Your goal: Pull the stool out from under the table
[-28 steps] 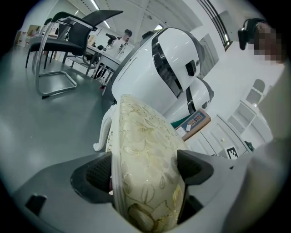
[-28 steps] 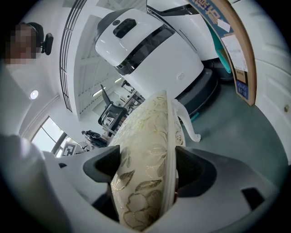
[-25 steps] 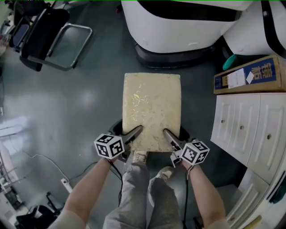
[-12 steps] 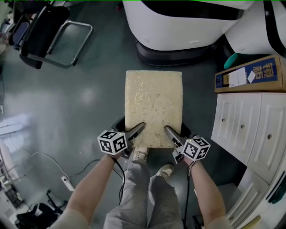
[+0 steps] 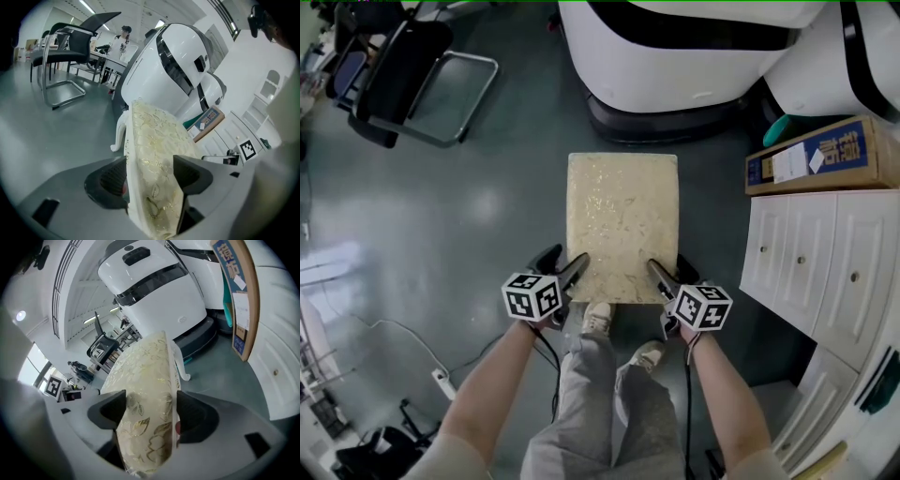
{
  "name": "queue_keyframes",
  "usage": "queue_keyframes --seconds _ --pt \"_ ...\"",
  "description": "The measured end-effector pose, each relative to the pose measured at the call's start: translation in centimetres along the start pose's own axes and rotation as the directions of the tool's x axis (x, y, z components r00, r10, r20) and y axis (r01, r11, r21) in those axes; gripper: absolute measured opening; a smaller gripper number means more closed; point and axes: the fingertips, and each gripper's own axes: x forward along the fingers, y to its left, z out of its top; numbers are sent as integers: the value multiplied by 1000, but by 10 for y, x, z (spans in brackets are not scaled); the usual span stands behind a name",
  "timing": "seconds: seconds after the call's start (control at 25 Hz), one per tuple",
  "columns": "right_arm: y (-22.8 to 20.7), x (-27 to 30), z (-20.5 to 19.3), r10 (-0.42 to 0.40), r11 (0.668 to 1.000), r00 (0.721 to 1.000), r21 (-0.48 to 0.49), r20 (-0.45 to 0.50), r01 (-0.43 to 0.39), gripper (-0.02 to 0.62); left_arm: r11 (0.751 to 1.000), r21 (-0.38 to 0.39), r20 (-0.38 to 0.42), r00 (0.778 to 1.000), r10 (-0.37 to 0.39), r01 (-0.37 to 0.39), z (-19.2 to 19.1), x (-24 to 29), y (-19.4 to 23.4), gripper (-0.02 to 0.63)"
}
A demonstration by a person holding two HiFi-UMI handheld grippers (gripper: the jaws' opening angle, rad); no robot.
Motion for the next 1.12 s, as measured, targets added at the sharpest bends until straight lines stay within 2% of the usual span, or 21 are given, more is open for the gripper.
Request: queue_keyframes --seconds 0.08,0.16,0.2,0.24,0.32,0.4,0.56,0.68,0.88,1.12 --pt "-1 -10 5 -45 998 999 42 20 44 267 1000 -1 2 1000 20 -20 4 -9 0 314" --pt "0 -23 13 -77 994 996 75 41 74 205 999 3 2 999 34 -34 8 -20 -4 240" --pt "5 -32 19 -86 995 995 57 56 83 142 999 7 2 999 34 -35 11 -25 -7 203" --pt "13 -40 26 -93 996 993 10 68 93 129 999 13 2 999 32 -32 15 -30 -12 198" --pt "36 -56 39 -103 988 991 -104 88 111 110 999 30 0 1000 27 -27 24 -40 -20 191" --pt "59 -74 53 -109 979 987 -158 114 126 98 998 56 -5 1000 18 -17 34 -52 -31 180" --pt "99 -109 86 -108 968 979 -207 175 143 72 997 67 -14 999 -31 32 61 -75 -52 154" --pt "127 -135 113 -101 955 973 -255 207 154 52 992 115 -7 999 -49 49 88 -98 -69 116" --pt "176 -189 164 -48 947 954 -290 297 138 29 992 115 66 996 -52 44 142 -144 -98 70" --pt "234 -248 219 -11 932 932 -334 363 141 23 977 206 112 990 -81 57 199 -194 -136 34"
